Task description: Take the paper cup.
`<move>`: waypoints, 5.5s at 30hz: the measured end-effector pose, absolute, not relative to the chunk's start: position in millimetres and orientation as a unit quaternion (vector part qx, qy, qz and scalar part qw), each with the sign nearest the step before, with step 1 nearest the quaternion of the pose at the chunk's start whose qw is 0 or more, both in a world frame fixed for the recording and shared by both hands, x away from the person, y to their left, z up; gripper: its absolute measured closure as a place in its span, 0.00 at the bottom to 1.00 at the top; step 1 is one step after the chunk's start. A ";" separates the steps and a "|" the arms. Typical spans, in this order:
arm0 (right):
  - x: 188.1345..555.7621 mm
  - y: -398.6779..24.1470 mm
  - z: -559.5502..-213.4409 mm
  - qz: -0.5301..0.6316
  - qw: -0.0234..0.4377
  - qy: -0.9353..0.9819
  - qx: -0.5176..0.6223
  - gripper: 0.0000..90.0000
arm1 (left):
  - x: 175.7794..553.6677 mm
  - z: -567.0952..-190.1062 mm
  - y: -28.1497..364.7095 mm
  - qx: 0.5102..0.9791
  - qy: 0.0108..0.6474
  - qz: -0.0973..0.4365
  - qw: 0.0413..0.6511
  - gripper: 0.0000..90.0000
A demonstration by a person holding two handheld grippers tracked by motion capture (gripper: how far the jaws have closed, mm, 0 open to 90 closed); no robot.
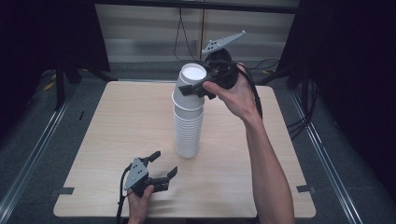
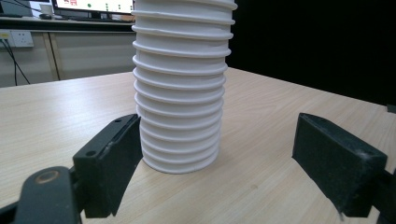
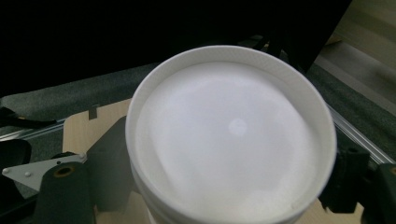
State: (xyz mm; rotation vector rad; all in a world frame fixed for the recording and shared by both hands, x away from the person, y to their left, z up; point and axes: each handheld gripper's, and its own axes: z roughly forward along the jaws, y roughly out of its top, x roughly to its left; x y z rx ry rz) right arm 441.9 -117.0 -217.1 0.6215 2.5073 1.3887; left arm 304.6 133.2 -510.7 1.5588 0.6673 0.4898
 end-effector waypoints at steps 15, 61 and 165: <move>437.6 -128.5 -212.2 0.525 0.119 0.816 0.210 0.24 | 304.8 -510.7 133.4 0.681 0.292 0.213 0.637 0.17; 413.8 -170.5 -223.9 0.636 0.126 0.731 0.212 0.25 | 304.5 -510.8 133.1 0.680 0.292 0.212 0.638 0.17; 352.0 -157.3 -393.1 0.585 0.017 0.782 0.216 0.25 | 309.0 -462.5 125.1 0.727 0.211 0.122 0.642 0.17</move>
